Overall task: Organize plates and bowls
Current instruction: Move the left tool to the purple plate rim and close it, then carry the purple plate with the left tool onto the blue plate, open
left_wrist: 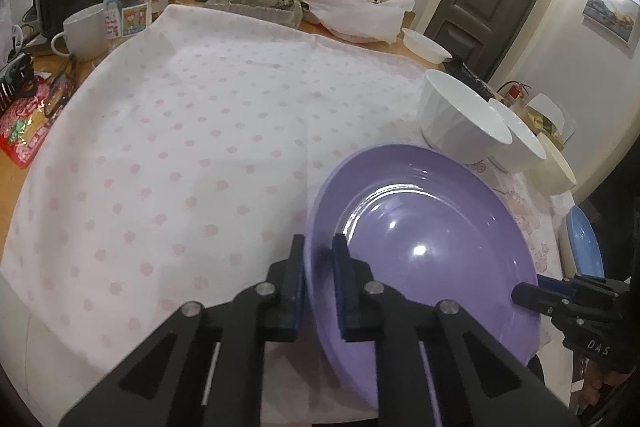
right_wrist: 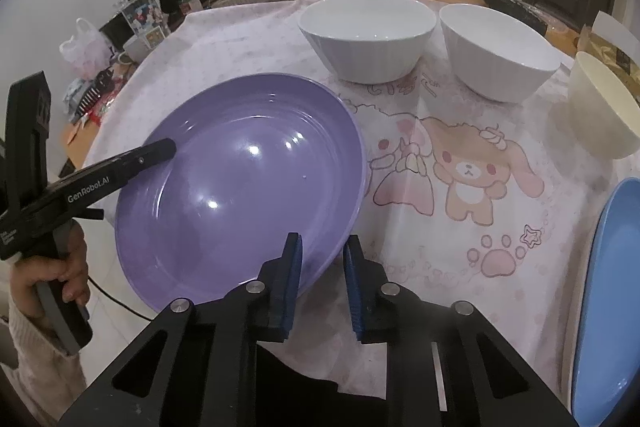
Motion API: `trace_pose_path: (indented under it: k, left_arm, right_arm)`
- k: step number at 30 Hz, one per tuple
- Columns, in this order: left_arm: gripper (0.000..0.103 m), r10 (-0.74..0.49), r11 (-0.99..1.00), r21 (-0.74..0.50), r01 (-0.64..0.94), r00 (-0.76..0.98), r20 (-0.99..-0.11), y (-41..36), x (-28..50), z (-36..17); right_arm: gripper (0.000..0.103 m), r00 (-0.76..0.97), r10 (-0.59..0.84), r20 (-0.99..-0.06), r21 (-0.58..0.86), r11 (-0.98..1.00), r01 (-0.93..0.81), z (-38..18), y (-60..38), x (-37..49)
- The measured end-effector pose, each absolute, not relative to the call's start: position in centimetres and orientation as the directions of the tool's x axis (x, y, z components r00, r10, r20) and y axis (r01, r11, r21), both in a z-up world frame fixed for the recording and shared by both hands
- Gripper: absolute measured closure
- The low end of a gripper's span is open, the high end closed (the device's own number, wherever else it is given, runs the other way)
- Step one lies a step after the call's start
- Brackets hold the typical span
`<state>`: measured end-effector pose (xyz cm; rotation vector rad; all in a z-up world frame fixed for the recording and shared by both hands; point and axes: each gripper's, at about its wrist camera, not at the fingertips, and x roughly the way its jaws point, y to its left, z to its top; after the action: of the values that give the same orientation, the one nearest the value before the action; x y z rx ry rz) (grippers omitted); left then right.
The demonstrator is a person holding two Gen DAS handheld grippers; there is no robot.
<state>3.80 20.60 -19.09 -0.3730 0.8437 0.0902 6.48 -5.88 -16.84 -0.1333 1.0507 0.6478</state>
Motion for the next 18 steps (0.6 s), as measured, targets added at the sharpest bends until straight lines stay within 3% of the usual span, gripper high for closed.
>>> trace_pose_path:
  k: [18]
  left_arm:
    - [0.094,-0.048,0.940,-0.264,-0.214,0.686,-0.726,18.3,3.5,-16.7]
  right_arm:
    - [0.087,0.415,0.423,-0.805,0.150,0.823,-0.548,-14.8,-7.7,5.7]
